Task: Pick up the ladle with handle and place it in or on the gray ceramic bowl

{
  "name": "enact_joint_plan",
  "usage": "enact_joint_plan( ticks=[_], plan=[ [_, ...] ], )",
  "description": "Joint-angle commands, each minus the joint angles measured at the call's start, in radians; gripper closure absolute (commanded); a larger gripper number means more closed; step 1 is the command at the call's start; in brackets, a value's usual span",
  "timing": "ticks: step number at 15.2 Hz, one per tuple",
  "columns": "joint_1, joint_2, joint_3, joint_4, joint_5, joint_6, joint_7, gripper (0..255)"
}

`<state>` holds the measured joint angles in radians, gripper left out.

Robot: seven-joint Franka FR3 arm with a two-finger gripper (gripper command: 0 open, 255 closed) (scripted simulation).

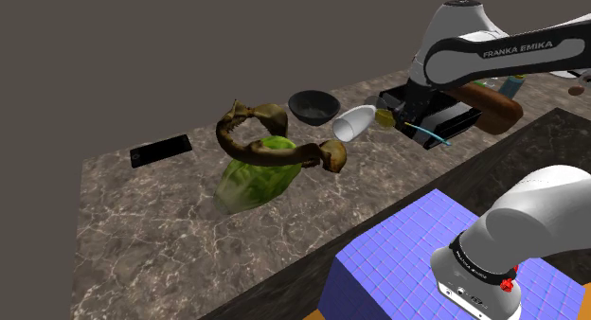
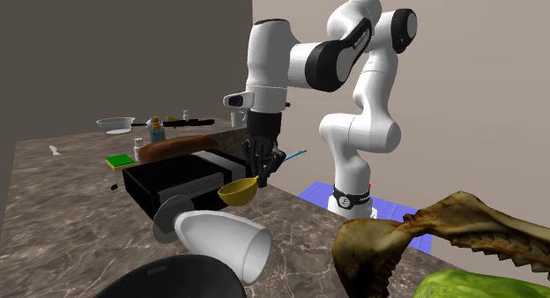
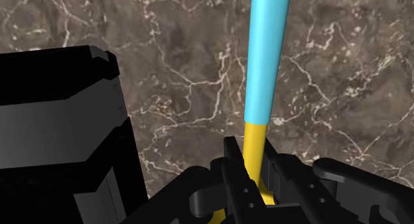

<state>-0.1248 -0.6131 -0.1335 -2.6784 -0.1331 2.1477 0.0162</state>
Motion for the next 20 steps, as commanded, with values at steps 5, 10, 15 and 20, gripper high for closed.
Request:
enact_joint_plan(
  ticks=[5, 10, 15, 20],
  plan=[
    [0.001, -0.029, 0.004, 0.065, 0.006, -0.094, -0.007, 255],
    [0.003, -0.044, 0.009, 0.118, 0.011, -0.162, -0.010, 255],
    [0.042, 0.151, 0.047, 0.267, 0.044, -0.119, 0.043, 255],
    [0.069, 0.338, 0.079, 0.440, 0.066, -0.108, 0.088, 255]
  ],
)
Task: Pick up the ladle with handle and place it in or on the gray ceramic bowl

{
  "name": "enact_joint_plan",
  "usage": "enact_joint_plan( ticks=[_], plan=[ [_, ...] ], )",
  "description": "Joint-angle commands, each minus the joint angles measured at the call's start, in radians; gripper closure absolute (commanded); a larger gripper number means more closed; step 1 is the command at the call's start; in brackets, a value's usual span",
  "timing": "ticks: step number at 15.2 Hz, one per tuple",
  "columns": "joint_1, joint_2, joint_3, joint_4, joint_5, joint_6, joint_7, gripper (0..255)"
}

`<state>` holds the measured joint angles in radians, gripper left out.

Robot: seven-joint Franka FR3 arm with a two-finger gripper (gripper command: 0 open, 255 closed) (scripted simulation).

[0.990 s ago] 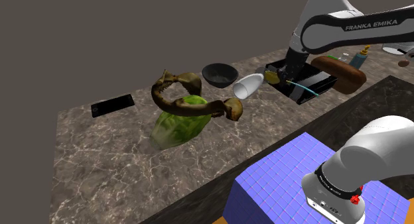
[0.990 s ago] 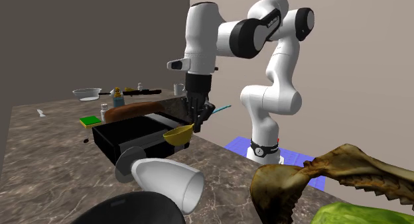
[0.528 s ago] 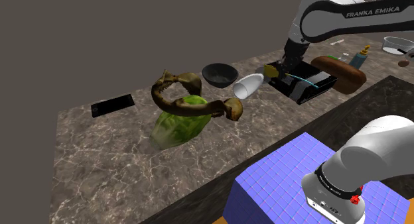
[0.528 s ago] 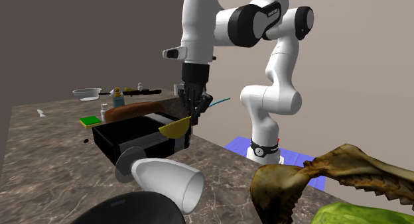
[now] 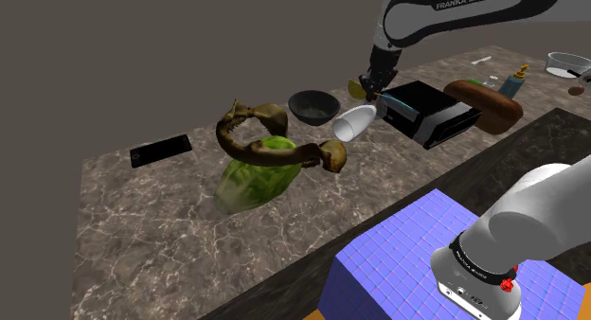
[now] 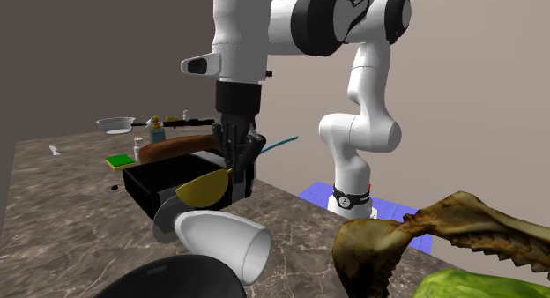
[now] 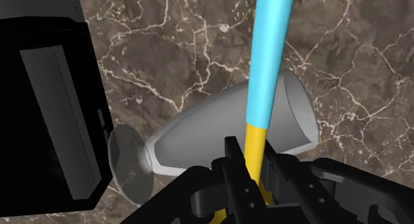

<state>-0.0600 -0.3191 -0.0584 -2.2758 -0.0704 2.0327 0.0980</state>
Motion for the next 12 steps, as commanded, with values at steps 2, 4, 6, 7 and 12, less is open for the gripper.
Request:
enact_joint_plan(
  ticks=[2, 4, 6, 7, 12],
  plan=[
    [0.012, 0.118, 0.015, 0.114, 0.009, 0.003, 0.023, 255],
    [0.020, 0.192, 0.026, 0.195, 0.013, -0.005, 0.039, 255],
    [0.028, 0.266, 0.035, 0.282, 0.015, -0.018, 0.054, 255],
    [0.032, 0.303, 0.039, 0.327, 0.015, -0.027, 0.061, 255],
    [0.052, 0.497, 0.056, 0.579, 0.015, -0.087, 0.096, 255]
  ],
)
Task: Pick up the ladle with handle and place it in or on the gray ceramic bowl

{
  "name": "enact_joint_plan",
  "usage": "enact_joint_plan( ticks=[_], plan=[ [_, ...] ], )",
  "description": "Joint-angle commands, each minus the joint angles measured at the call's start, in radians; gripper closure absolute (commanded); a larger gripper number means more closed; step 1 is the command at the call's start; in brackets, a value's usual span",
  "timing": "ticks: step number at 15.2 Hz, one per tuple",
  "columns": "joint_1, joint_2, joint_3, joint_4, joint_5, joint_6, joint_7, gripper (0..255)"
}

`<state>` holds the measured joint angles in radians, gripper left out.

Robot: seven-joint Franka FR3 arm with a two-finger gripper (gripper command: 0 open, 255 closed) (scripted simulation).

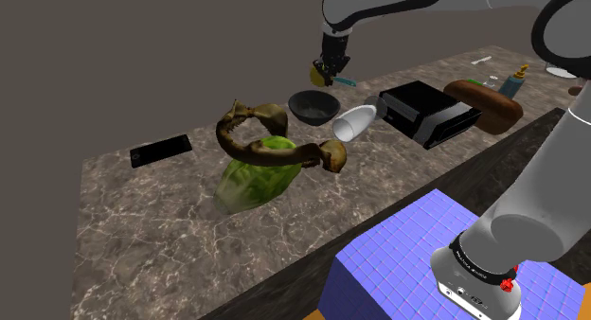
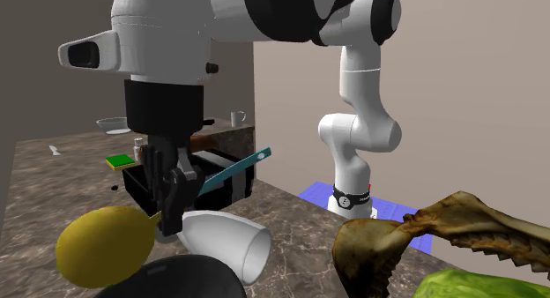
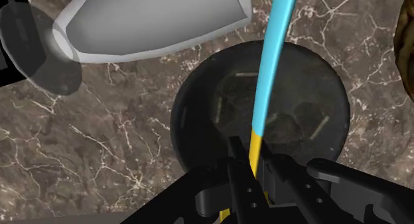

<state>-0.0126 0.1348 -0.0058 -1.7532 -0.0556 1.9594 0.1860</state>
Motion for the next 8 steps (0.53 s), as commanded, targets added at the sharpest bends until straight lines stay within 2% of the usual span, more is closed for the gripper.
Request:
enact_joint_plan(
  ticks=[1, 4, 8],
  plan=[
    [0.009, 0.084, 0.006, 0.113, -0.001, -0.030, 0.014, 255],
    [0.020, 0.193, 0.012, 0.271, -0.003, -0.079, 0.028, 255],
    [0.020, 0.197, 0.011, 0.223, -0.004, -0.027, 0.031, 255]
  ],
)
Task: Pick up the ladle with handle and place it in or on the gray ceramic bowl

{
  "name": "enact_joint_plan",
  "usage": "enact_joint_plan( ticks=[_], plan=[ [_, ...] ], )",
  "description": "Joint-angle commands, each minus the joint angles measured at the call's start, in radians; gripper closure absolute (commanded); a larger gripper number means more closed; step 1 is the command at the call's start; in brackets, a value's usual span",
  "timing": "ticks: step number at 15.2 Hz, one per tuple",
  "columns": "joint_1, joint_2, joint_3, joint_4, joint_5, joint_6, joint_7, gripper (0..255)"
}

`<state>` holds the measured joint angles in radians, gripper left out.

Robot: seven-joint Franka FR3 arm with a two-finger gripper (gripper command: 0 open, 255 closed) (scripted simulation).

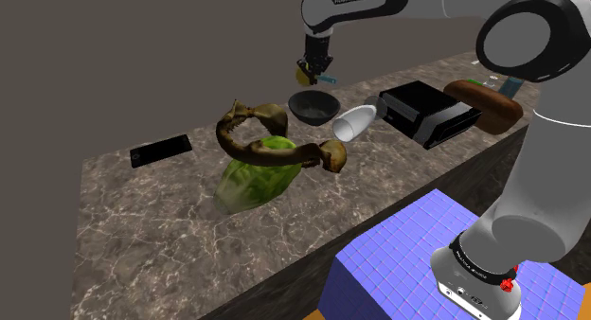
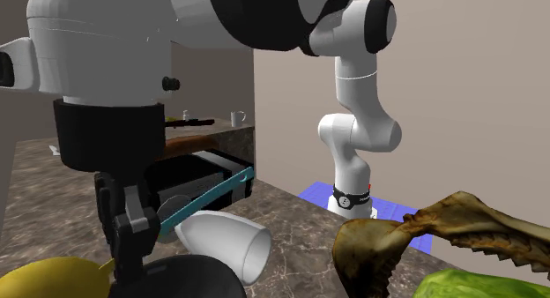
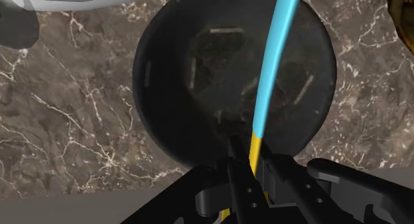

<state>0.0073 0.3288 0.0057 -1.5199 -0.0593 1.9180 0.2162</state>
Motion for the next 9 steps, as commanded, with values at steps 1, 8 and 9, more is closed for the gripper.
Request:
enact_joint_plan(
  ticks=[1, 8, 9],
  plan=[
    [0.000, 0.005, 0.000, -0.022, -0.001, 0.027, 0.001, 255],
    [-0.001, 0.022, -0.001, -0.091, -0.003, 0.114, 0.006, 255],
    [-0.001, 0.025, -0.001, -0.100, -0.003, 0.126, 0.007, 255]
  ],
)
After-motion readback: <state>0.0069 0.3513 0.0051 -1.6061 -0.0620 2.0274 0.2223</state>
